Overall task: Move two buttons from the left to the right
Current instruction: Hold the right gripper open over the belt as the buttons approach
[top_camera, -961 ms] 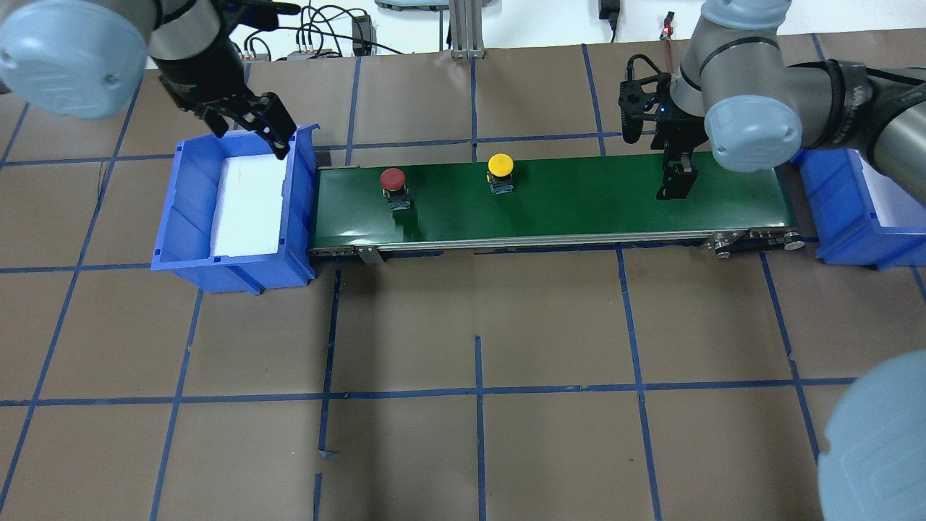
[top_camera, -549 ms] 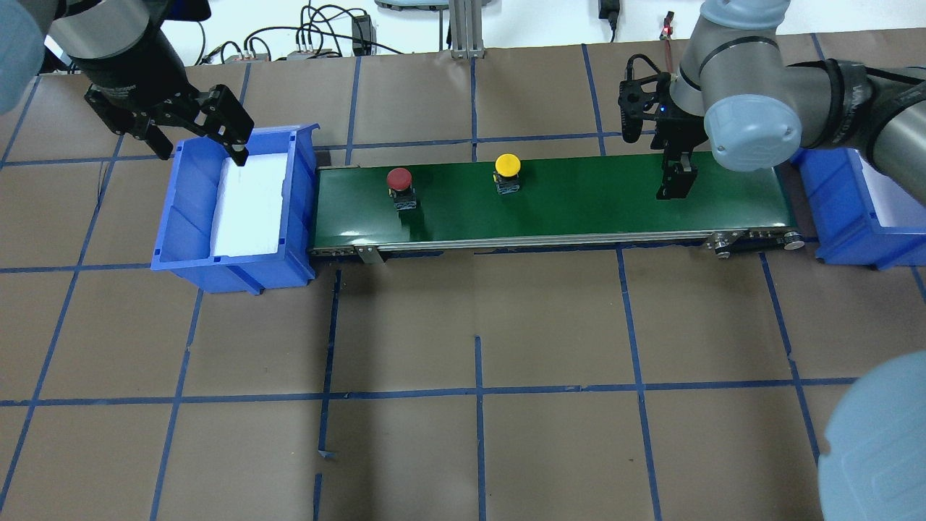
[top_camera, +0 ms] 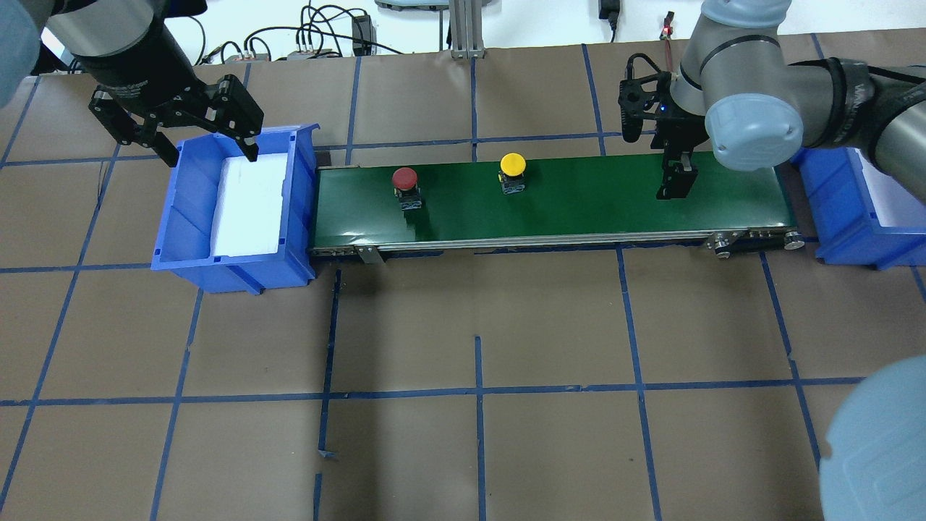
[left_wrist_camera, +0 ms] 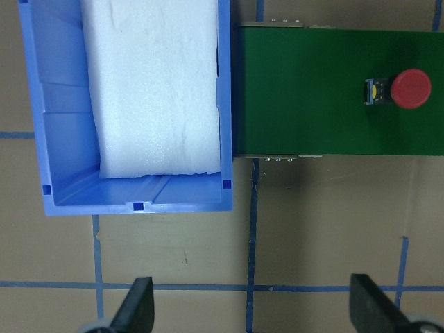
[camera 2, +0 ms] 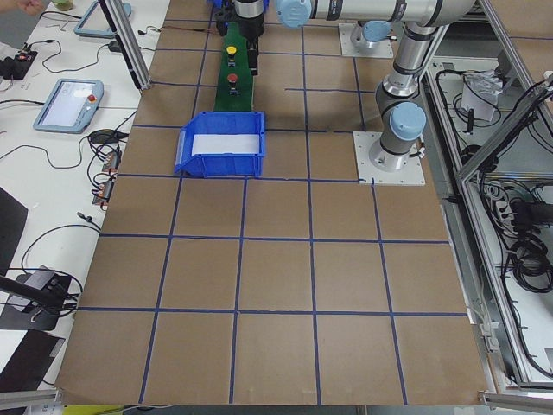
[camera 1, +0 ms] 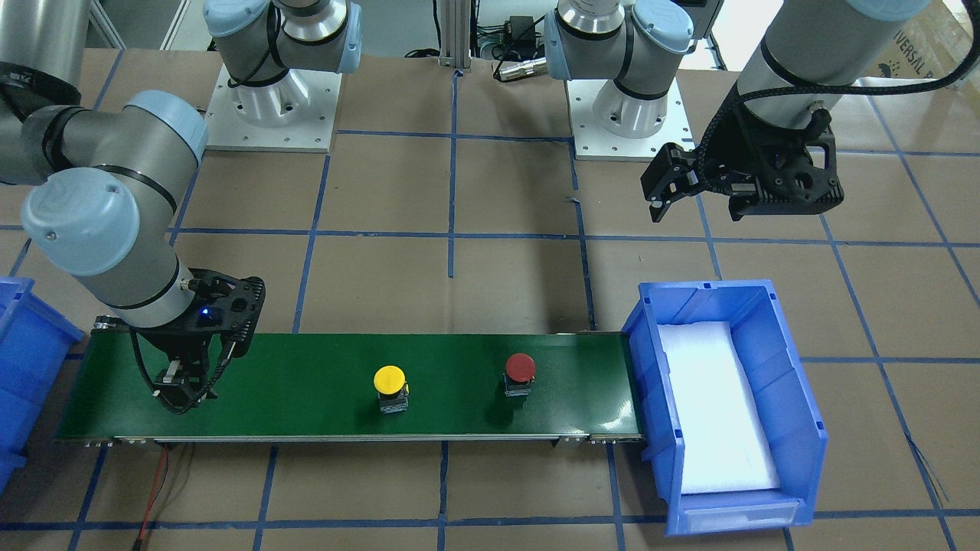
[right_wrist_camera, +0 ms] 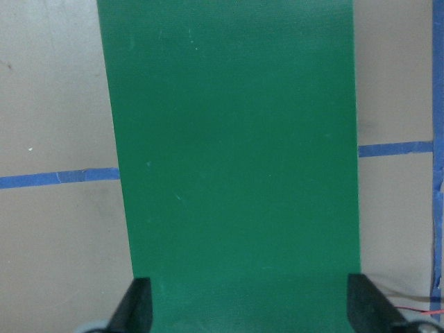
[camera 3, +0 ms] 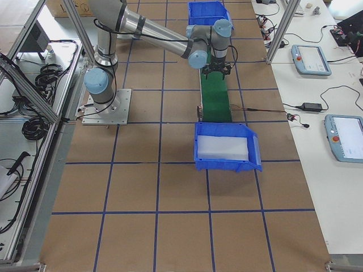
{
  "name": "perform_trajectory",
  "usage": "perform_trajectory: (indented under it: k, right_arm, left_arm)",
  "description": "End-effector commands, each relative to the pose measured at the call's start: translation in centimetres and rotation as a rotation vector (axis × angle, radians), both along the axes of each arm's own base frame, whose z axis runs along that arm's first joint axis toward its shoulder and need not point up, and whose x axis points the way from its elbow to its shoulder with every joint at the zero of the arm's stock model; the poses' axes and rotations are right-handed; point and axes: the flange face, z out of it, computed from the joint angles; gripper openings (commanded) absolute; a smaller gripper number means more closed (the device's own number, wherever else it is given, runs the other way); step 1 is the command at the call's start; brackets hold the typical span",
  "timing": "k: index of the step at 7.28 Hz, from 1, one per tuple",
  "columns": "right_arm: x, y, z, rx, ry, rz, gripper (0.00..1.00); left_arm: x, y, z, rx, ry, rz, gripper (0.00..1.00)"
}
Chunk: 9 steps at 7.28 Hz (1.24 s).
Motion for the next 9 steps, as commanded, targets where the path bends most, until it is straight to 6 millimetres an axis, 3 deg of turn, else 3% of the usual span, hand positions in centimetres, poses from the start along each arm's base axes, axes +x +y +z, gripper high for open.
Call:
perform_trajectory:
  k: [1, 4, 9]
  right_arm:
    - [0.1, 0.3, 1.0, -0.014, -0.001, -0.002, 0.99]
    - [-0.2, 0.2, -0.3, 0.008, -0.001, -0.009, 1.0]
    - [-0.3, -0.2, 0.2, -0.006, 0.0, -0.002, 0.99]
  left_arm:
    - [-0.1, -0.1, -0.3, 0.007, -0.002, 0.016, 1.0]
    - [-0.1, -0.2, -0.4, 0.007, -0.002, 0.018, 1.0]
    - [0.0, -0.3, -0.5, 0.008, -0.004, 0.018, 1.0]
